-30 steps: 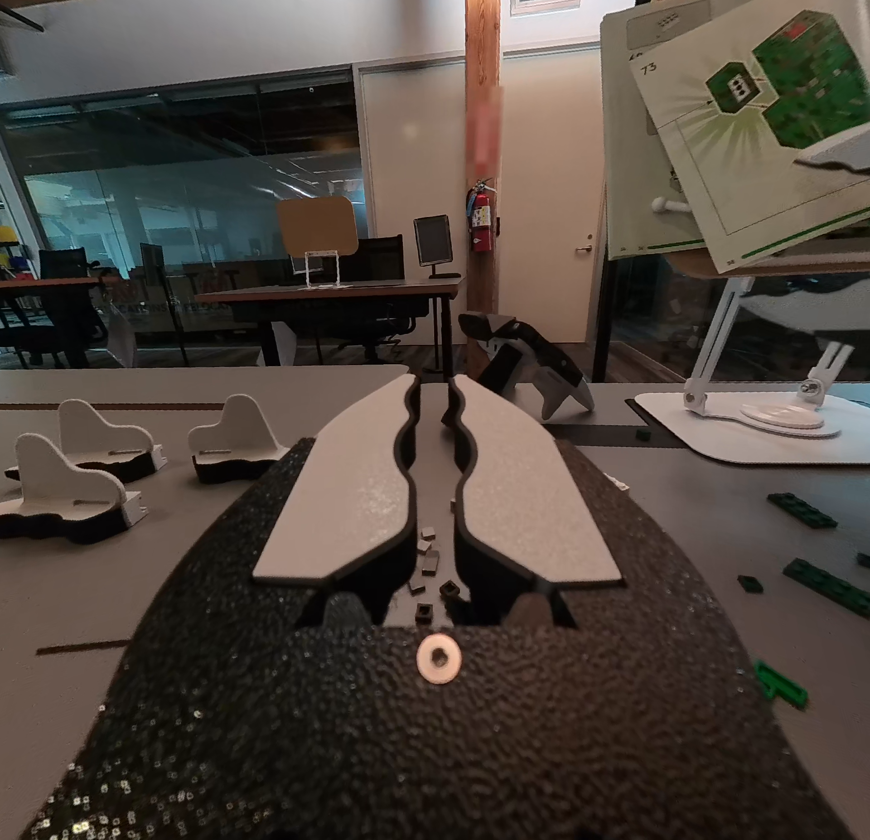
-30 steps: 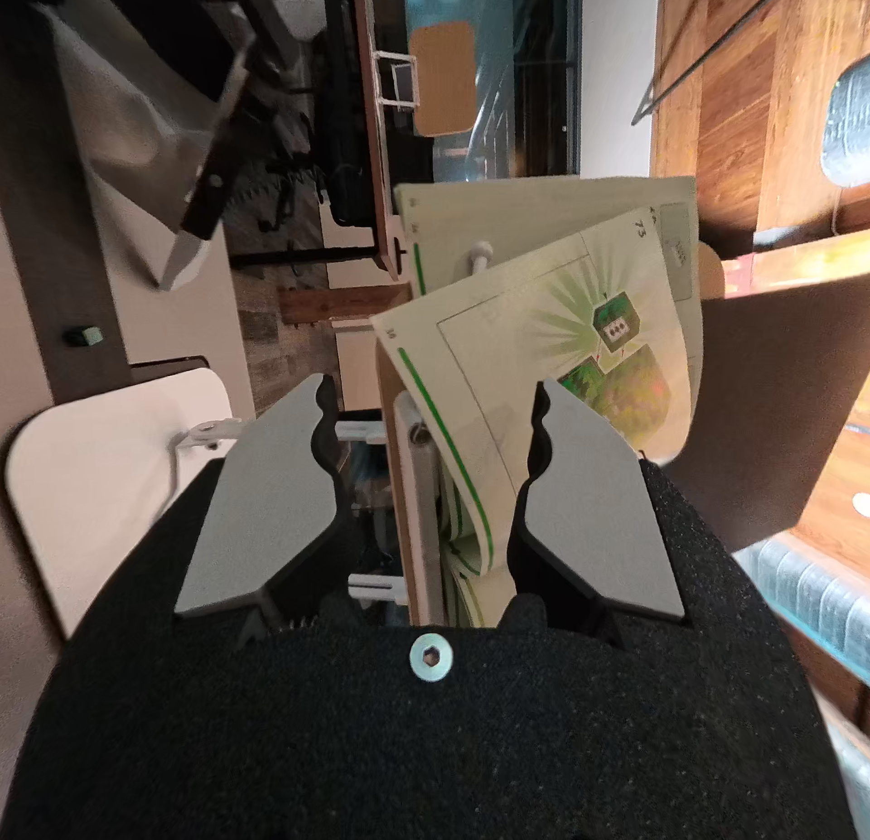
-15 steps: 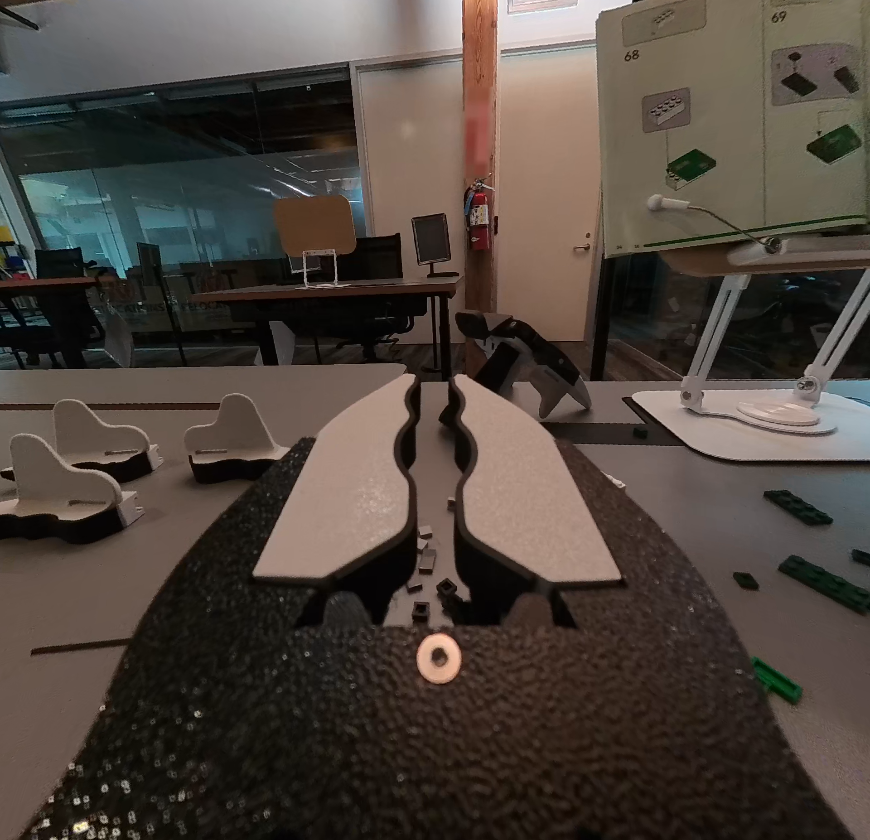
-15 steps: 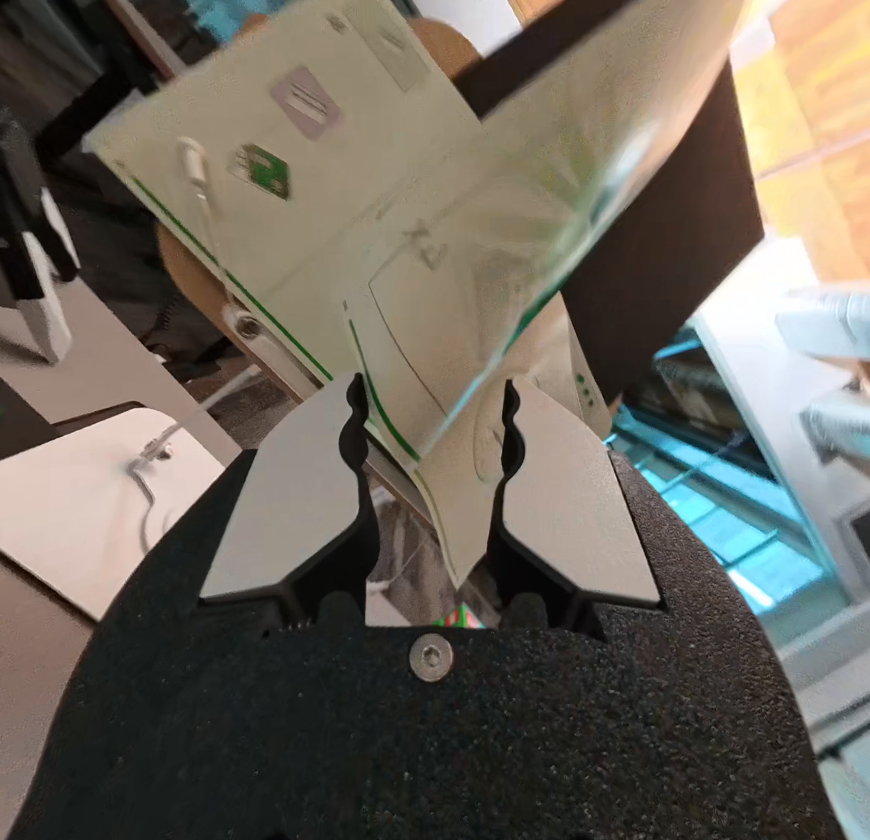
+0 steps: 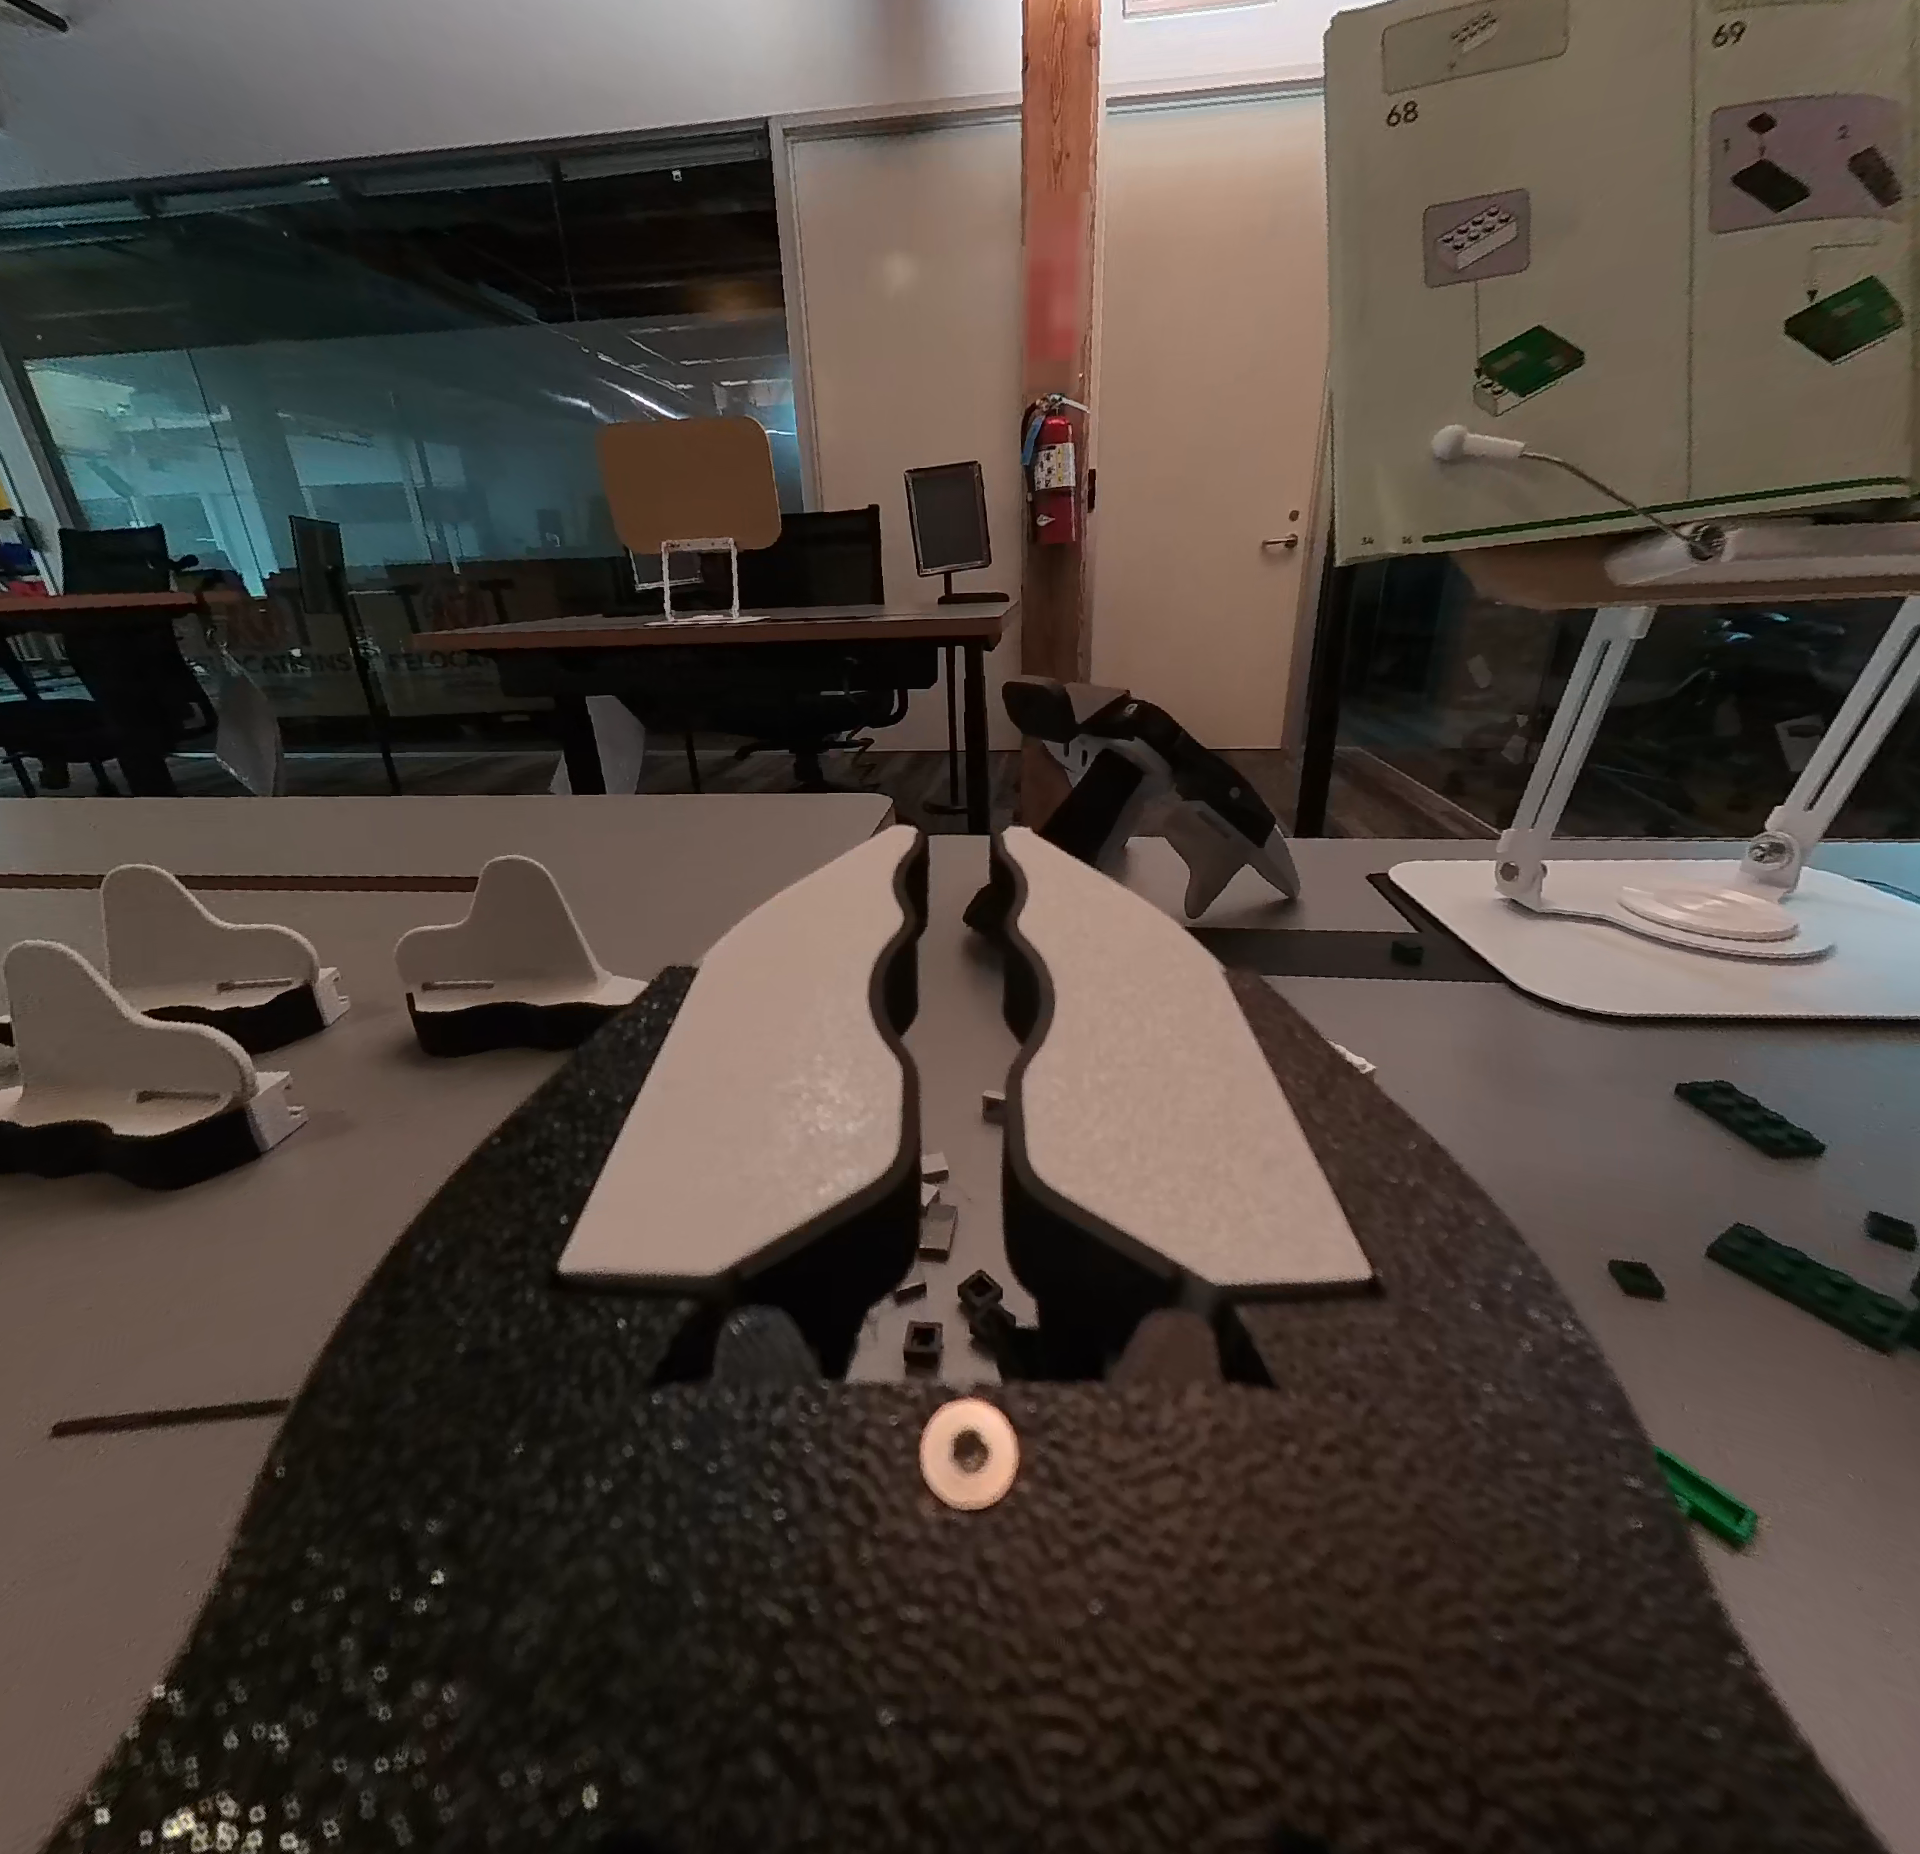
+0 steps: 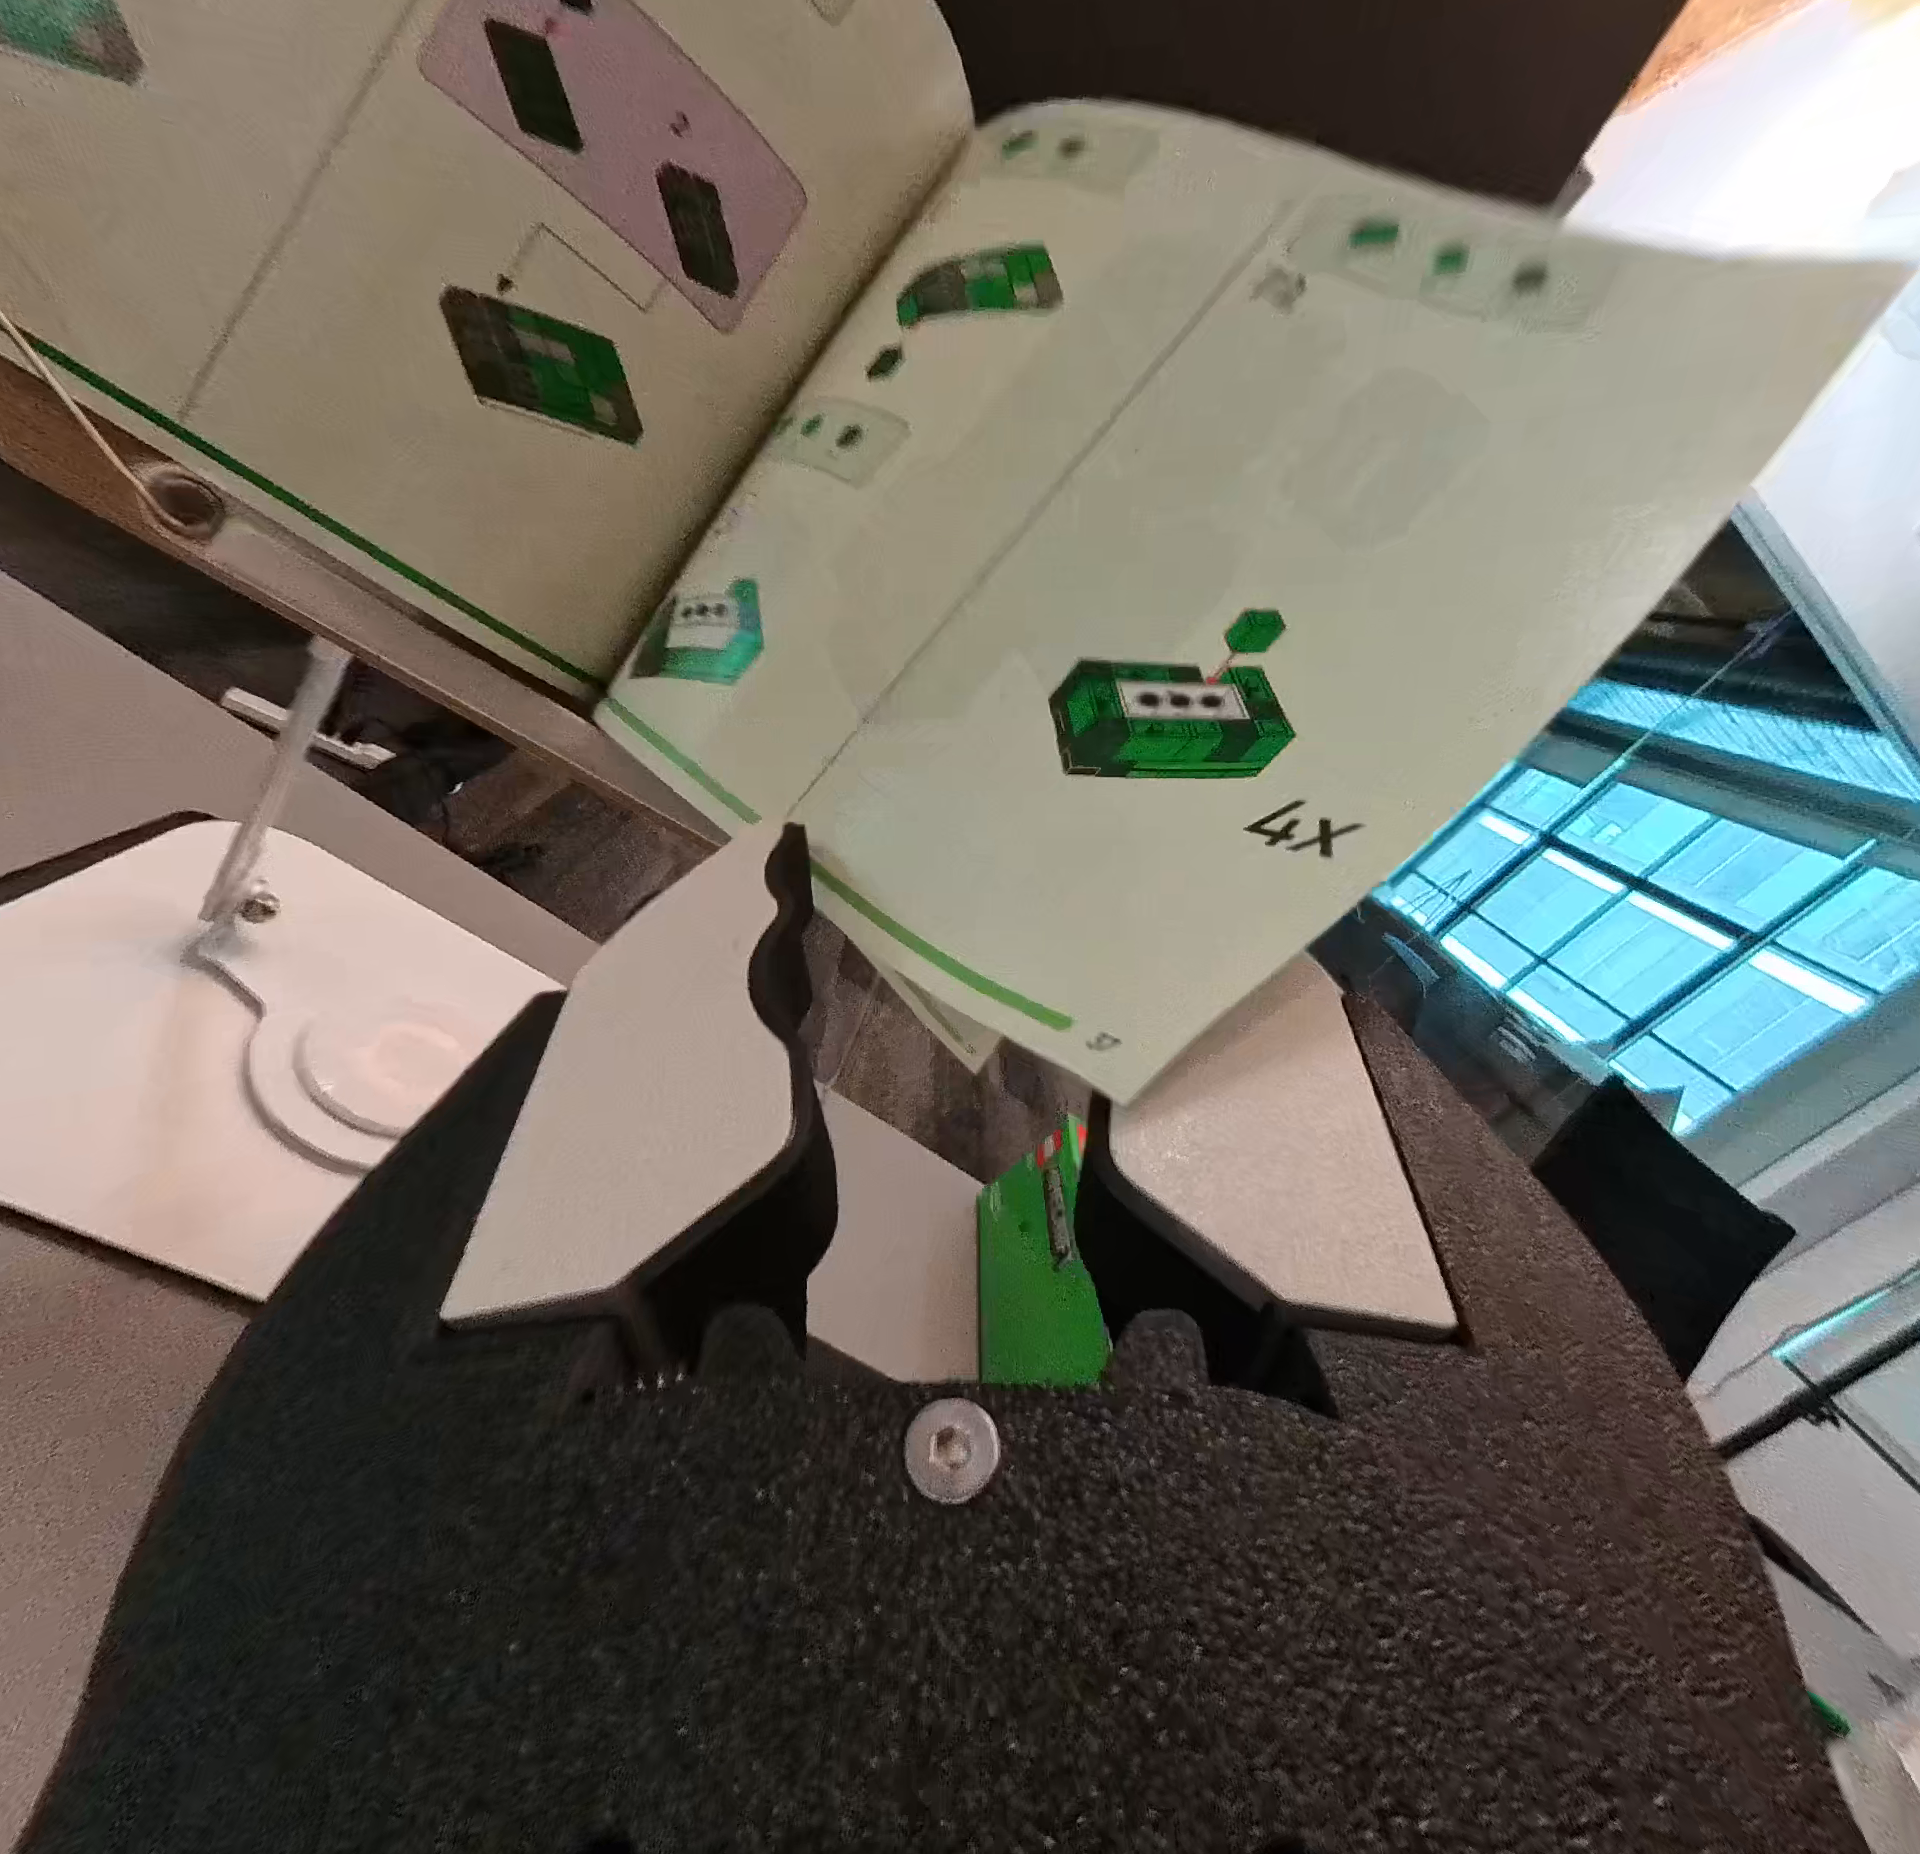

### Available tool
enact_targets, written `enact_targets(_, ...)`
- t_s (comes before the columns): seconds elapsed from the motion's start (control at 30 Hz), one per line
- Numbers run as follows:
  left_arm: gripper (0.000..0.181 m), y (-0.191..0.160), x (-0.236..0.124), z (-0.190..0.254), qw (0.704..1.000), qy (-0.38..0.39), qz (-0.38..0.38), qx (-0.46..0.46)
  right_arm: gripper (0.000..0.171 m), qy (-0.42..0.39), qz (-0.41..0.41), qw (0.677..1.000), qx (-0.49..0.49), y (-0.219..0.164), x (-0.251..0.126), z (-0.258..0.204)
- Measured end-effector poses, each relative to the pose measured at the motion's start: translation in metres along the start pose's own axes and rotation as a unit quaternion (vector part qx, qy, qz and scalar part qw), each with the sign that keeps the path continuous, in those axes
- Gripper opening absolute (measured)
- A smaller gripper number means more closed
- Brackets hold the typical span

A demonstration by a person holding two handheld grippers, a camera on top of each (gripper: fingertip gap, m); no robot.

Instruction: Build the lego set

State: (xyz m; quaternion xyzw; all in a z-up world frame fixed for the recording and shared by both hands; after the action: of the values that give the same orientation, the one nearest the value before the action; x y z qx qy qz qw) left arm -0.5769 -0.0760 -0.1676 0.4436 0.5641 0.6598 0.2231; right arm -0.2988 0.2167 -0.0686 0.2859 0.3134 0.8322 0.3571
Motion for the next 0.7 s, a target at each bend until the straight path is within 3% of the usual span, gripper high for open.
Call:
enact_targets(0.27, 0.011, -0.001, 0.000, 0.001, 1.000, -0.003, -0.002, 0.000, 0.060, -0.049, -0.075, 0.995, 0.043, -0.041, 0.006, 0.042)
enact_targets(0.43, 0.012, -0.006, 0.002, 0.002, 1.000, -0.008, -0.015, -0.008, 0.063, -0.076, -0.086, 0.993, -0.013, -0.045, -0.005, 0.072)
enact_targets(0.53, 0.013, -0.007, 0.002, 0.004, 1.000, -0.013, -0.016, -0.003, 0.061, -0.019, -0.035, 0.999, 0.018, -0.019, -0.024, 0.056)
enact_targets(0.7, 0.012, -0.006, 0.001, 0.010, 0.999, -0.025, -0.014, 0.017, 0.059, 0.176, 0.015, 0.976, 0.124, 0.001, -0.084, -0.029)
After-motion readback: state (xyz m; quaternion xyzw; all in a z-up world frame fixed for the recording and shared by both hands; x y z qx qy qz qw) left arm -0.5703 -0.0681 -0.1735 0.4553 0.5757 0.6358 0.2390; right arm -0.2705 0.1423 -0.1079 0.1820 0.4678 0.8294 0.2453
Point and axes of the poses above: each gripper's, where its closed fingertips meet, x out along the fingers, y out of its top, z = x × y across the jaws, the point moved 2 cm from there along -x, back along the fingers, and after that the axes turned 8 degrees about z, right-handed, at the moved point
